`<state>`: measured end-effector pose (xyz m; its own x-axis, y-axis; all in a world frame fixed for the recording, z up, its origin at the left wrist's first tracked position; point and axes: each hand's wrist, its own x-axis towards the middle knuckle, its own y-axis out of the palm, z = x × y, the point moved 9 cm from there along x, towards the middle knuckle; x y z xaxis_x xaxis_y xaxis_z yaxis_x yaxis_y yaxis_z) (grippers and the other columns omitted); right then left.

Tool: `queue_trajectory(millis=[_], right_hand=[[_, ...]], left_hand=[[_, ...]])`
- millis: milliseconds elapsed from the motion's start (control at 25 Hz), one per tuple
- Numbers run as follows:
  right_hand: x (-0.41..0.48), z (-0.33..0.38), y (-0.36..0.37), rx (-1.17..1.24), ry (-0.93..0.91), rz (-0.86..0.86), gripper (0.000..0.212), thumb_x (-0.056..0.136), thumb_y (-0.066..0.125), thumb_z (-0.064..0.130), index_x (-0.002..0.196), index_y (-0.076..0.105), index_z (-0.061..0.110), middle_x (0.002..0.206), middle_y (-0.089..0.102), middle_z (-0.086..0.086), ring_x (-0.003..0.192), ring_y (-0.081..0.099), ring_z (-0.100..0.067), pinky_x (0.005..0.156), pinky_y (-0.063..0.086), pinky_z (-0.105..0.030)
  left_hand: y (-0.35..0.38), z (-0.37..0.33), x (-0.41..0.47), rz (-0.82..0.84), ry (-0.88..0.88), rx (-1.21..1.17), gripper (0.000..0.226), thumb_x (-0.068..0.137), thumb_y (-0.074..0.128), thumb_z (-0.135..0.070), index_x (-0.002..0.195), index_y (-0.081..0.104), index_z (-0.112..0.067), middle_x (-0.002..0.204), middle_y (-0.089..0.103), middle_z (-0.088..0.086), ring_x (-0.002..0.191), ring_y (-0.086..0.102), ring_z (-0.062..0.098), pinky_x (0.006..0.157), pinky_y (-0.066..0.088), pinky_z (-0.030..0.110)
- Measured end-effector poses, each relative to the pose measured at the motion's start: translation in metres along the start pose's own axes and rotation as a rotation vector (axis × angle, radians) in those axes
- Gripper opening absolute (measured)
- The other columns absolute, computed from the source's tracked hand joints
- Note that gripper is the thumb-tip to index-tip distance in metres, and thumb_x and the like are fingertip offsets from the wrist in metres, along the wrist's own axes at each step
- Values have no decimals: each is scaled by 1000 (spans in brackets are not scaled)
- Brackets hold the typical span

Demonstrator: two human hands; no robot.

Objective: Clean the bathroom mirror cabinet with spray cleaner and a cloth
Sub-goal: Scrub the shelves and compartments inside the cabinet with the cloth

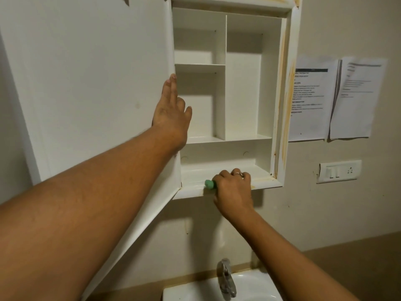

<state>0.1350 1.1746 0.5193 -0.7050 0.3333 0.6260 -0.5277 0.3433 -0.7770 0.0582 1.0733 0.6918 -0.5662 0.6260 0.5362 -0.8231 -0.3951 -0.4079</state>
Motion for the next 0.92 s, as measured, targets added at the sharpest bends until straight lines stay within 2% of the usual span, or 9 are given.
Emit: queue_trajectory(millis=[80,200,280,360,440,640,720,840,920], right_hand=[[3,13,-4,23,79,11,21,85,61,26,103,70,21,104,69,-1,104,55,-29,90,38,-43],[-2,70,1,251,-17,-6,22,76,60,18,95,72,19,94,70,-3,98,56,-29,83,39,-41],[-6,68,5,325,-105,-52,31,72,56,13,96,72,22,91,71,0,92,55,-28,77,38,-39],[-10,42,2,230,-207,-103,37,72,58,11,103,69,28,94,73,3,89,56,-27,74,37,-38],[-11,-2,3,117,-192,-85,37,77,61,11,108,67,31,95,74,5,90,57,-26,75,37,-38],[-10,-151,-4,-24,199,-43,18,91,64,22,107,67,29,91,73,3,96,58,-24,84,46,-38],[-6,-137,-5,41,246,-46,14,92,65,31,104,69,26,92,74,2,96,58,-24,84,47,-37],[-2,-47,0,212,43,-36,19,84,64,20,101,72,23,93,74,-1,91,57,-25,78,47,-36],[-6,-30,-3,236,-92,-38,26,83,60,11,104,70,22,94,73,0,88,55,-25,71,43,-36]], left_hand=[[1,1,0,-7,-9,-5,119,80,62,-74,165,-2,-21,168,14,22,144,-18,65,118,-12,70],[0,-1,2,-43,-45,-10,118,81,60,-76,165,-2,-20,169,10,22,145,-19,63,120,-12,68],[0,1,2,-47,-85,-27,123,77,58,-81,165,-1,-19,170,6,22,147,-19,61,121,-12,66],[0,4,3,-44,-113,-46,131,71,58,-89,165,-1,-19,170,3,22,148,-20,59,122,-11,64],[0,4,5,-38,-122,-63,137,66,56,-94,165,-2,-19,170,0,23,148,-19,59,122,-10,64],[-3,-2,11,-79,-112,-137,142,60,53,-99,165,-4,-22,169,-4,24,147,-19,61,121,-7,67],[-3,-12,12,-81,-90,-167,143,58,54,-99,164,-5,-23,170,-6,23,147,-20,61,120,-6,70],[0,-42,14,-49,-51,-190,142,60,55,-98,163,-10,-25,170,-10,22,147,-20,60,116,-7,75],[4,-50,16,-40,-60,-198,142,60,54,-98,163,-11,-26,169,-13,23,147,-20,59,114,-8,77]])
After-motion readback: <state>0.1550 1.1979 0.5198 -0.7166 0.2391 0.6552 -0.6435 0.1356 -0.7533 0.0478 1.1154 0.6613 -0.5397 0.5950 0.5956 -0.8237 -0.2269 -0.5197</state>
